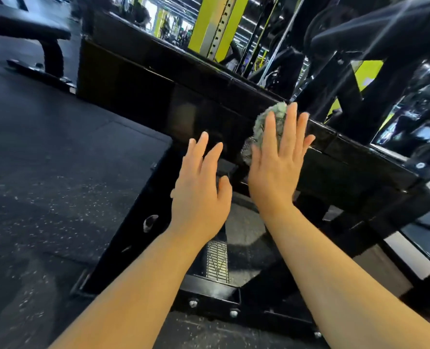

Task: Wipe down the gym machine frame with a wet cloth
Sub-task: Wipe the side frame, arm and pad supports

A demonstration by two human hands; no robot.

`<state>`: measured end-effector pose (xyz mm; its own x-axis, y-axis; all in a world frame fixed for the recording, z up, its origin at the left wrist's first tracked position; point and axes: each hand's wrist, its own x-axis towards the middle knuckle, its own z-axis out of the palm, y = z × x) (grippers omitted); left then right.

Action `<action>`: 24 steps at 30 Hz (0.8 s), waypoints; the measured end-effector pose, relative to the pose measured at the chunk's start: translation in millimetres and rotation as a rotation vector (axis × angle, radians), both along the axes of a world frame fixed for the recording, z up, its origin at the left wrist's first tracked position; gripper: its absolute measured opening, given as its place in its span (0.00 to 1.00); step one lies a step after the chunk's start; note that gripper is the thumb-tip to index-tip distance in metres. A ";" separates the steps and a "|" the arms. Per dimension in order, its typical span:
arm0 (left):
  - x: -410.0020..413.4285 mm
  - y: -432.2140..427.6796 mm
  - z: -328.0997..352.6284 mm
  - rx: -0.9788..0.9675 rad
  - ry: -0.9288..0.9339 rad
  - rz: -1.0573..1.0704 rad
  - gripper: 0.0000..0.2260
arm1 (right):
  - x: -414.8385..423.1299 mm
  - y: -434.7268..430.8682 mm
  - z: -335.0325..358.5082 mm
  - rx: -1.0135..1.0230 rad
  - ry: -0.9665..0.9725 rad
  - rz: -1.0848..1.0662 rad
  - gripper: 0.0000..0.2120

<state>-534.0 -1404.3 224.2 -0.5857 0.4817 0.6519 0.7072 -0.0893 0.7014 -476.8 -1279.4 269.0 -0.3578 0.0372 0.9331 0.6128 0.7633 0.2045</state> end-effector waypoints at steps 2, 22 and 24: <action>6.2 7.6 -6.5 0.038 -0.002 -0.025 0.24 | -29.6 -11.1 4.2 -0.008 0.065 0.086 0.24; 56.0 68.5 -3.4 -0.143 0.647 0.059 0.26 | 140.0 91.3 -24.1 -0.215 0.223 -0.145 0.25; 49.9 69.6 0.6 -0.150 0.660 0.061 0.26 | 143.9 90.3 -20.9 -0.411 0.479 -0.090 0.26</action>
